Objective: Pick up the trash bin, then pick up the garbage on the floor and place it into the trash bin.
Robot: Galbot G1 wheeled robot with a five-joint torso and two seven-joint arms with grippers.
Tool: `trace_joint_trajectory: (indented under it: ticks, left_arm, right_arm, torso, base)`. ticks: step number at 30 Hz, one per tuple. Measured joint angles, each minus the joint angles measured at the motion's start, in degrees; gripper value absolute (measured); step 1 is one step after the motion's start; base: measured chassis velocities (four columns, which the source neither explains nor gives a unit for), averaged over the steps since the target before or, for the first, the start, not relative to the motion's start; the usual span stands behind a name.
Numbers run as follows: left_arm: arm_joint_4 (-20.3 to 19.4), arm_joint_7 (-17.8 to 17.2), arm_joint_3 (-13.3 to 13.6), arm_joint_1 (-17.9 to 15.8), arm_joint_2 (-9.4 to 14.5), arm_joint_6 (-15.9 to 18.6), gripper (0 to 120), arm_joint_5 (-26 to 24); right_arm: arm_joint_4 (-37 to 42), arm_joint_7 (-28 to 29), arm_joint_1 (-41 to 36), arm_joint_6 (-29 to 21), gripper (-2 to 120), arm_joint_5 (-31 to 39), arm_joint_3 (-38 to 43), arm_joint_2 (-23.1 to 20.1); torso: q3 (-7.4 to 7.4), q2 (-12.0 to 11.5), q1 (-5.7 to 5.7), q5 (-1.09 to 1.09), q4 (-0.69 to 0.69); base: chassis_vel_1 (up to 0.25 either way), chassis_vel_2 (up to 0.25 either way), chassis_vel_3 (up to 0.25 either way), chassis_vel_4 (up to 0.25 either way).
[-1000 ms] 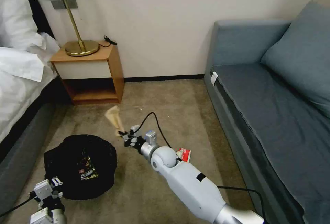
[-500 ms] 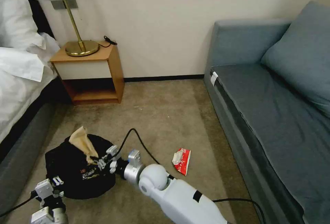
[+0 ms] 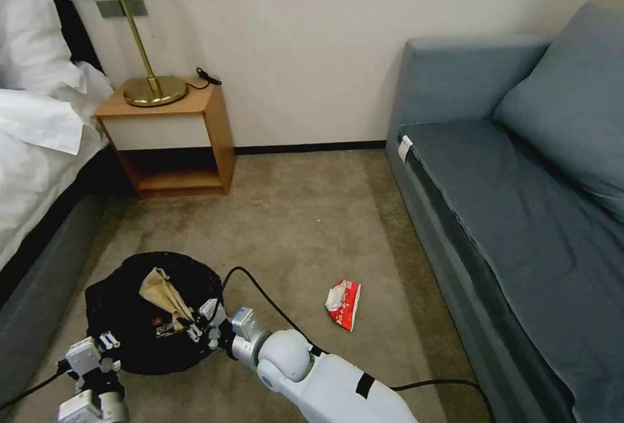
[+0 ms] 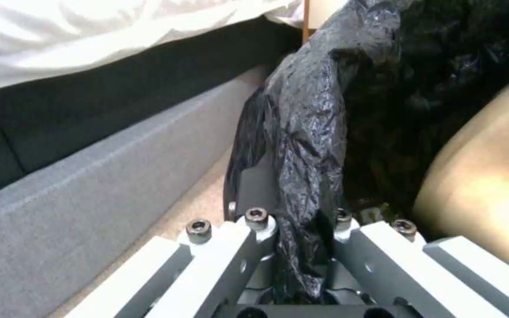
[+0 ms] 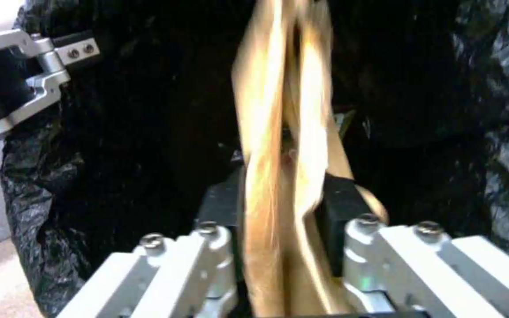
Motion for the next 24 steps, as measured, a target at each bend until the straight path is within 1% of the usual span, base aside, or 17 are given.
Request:
trace_joint_trajectory:
  ticks: [1,2,5,6,7,10,11,12,14,15,16,18,20,21,23,24]
  left_arm:
    - [0.03,0.0,0.03,0.0,-0.02,0.0,3,0.03]
    - [0.03,0.0,0.03,0.0,-0.02,0.0,3,0.03]
    - [0.17,0.0,0.02,0.01,-0.01,-0.09,3,0.08]
    - [0.19,0.0,-0.02,0.04,0.04,-0.12,3,0.09]
    - [0.19,0.0,-0.02,0.04,0.04,-0.12,3,0.09]
    - [0.32,0.0,-0.22,0.08,0.31,-0.23,3,0.0]
    - [0.45,0.0,-0.29,0.06,0.38,-0.26,3,-0.03]
    - [0.45,0.0,-0.29,0.06,0.38,-0.26,3,-0.03]
    - [0.69,0.0,-0.38,-0.05,0.45,-0.33,3,-0.06]
    - [0.74,0.0,-0.38,-0.08,0.47,-0.35,3,-0.06]
    - [0.74,0.0,-0.38,-0.08,0.47,-0.35,3,-0.06]
    - [0.78,0.0,-0.38,-0.15,0.57,-0.35,3,-0.06]
    - [0.78,0.0,-0.38,-0.28,0.68,-0.36,3,-0.05]
    - [0.78,0.0,-0.38,-0.28,0.68,-0.36,3,-0.05]
    - [0.94,0.0,-0.32,-0.47,0.83,-0.36,3,-0.06]
    - [0.94,0.0,-0.32,-0.47,0.83,-0.36,3,-0.06]
  right_arm:
    - [-0.03,0.03,0.01,0.2,33,-0.16,-0.02,0.0]
    - [-0.03,0.03,0.01,0.2,33,-0.16,-0.02,0.0]
    - [-0.49,0.6,-0.04,1.36,49,-1.18,0.04,0.0]
    - [-0.5,0.83,-0.19,1.72,52,-1.34,0.19,0.01]
    - [-0.5,0.83,-0.19,1.72,52,-1.34,0.19,0.01]
    - [0.15,1.39,-0.66,2.78,65,-1.61,1.15,-0.17]
    - [0.36,1.75,-0.71,3.43,72,-2.0,1.7,-0.34]
    - [0.36,1.75,-0.71,3.43,72,-2.0,1.7,-0.34]
    - [-0.13,3.28,-0.56,5.94,82,-3.57,3.18,-0.67]
    - [-0.78,3.94,-0.39,6.98,85,-4.14,4.13,-0.83]
    - [-0.78,3.94,-0.39,6.98,85,-4.14,4.13,-0.83]
    - [-2.07,4.83,-0.06,7.88,95,-4.75,6.34,-1.25]
    - [-3.54,6.12,0.24,8.17,99,-5.64,8.64,-1.79]
    - [-3.54,6.12,0.24,8.17,99,-5.64,8.64,-1.79]
    - [-5.53,9.05,0.61,7.93,100,-7.85,10.68,-2.29]
    - [-5.53,9.05,0.61,7.93,100,-7.85,10.68,-2.29]
  torso:
    - [0.0,0.0,0.0,0.0,0.0]
    - [0.0,0.0,0.0,0.0,0.0]
    - [0.0,0.0,0.0,0.0,0.0]
    - [0.0,0.0,0.0,0.0,0.0]
    - [0.0,0.0,0.0,0.0,0.0]
    - [0.0,0.0,0.0,0.0,0.0]
    - [0.0,0.0,0.0,0.0,0.0]
    - [0.0,0.0,0.0,0.0,0.0]
    - [0.0,0.0,0.0,0.01,0.01]
    - [0.0,0.0,0.0,0.01,0.01]
    - [0.0,0.0,0.0,0.01,0.01]
    - [0.0,0.0,0.0,0.01,0.0]
    - [0.0,0.0,0.0,0.01,0.0]
    - [0.0,0.0,0.0,0.01,0.0]
    - [0.0,0.0,0.0,0.01,-0.01]
    - [0.0,0.0,0.0,0.01,-0.01]
  base:
    - [0.0,0.0,0.0,0.0]
    - [0.0,0.0,0.0,0.0]
    - [0.0,0.0,0.0,0.0]
    - [0.0,0.0,0.0,0.0]
    - [0.0,0.0,0.0,0.0]
    - [0.0,0.0,0.0,0.0]
    - [0.0,0.0,0.0,0.0]
    - [0.0,0.0,0.0,0.0]
    - [0.0,0.0,0.0,0.0]
    - [0.0,0.0,0.0,0.0]
    - [0.0,0.0,0.0,0.0]
    - [0.0,0.0,0.0,0.0]
    - [0.0,0.0,0.0,0.0]
    - [0.0,0.0,0.0,0.0]
    - [0.0,0.0,0.0,0.0]
    - [0.0,0.0,0.0,0.0]
